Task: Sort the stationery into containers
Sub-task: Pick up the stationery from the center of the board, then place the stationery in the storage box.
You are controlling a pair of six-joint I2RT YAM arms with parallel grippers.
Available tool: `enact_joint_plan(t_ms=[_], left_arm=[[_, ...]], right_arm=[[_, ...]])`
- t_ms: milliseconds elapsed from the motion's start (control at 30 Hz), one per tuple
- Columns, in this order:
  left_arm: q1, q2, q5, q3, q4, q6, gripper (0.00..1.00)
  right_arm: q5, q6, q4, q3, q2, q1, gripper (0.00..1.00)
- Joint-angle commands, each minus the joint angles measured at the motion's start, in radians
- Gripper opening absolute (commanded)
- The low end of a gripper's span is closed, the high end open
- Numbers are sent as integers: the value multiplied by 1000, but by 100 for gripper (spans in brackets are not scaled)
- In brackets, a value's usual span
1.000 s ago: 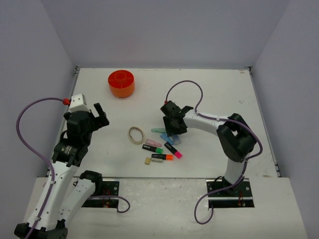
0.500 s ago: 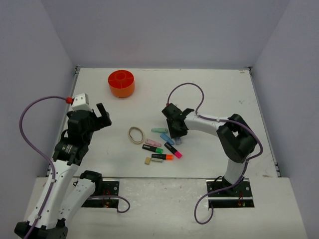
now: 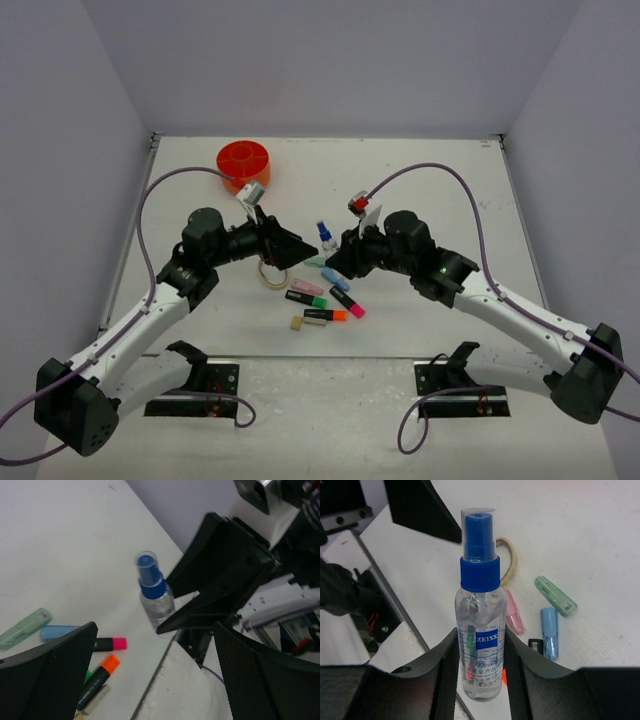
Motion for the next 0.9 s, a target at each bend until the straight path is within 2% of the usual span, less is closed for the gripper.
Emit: enact_joint_plan(t_ms=[0,67,167,200,267,467,533,633,667,700,733,767,833,867], left_arm=[[-113,47,128,47,241,-38,100],[-142,67,104,53,251,-36,96],[-164,92,95,55,258,-33,68],[-169,99,94,55,258,-32,55],[-177,116,91,56,256,-30,41],[-183,131,53,71,208,-6,38],[-183,128,40,79,206,2,25],[-183,128,33,91,209,5,10],[-183,128,33,92,213,2,16],[-184,128,34,92,221,-2,28],[-184,127,32,92,229,-6,47],[-184,127,32,93,235,-7,52],[-183,136,39,102,238,-5,32],[-184,139,37,103,238,-5,27]], right_arm=[[-195,-59,119,-46,-56,3,0],[-217,-53,139,-62,-86,2,0],[-219,-48,137,-64,-122,2,0],[-219,-50,131,-61,-129,2,0],[-218,-55,117,-50,-135,3,0],[-255,-63,115,-40,-142,2,0],[-276,-70,120,-43,-137,2,0],[-294,-76,130,-52,-130,2,0],[-302,-78,132,-54,-127,2,0],[-306,-81,132,-55,-125,2,0],[-308,-83,132,-57,-125,2,0],[-311,-83,131,-57,-126,2,0],[-311,-87,129,-60,-134,2,0],[-310,-88,127,-61,-136,2,0]])
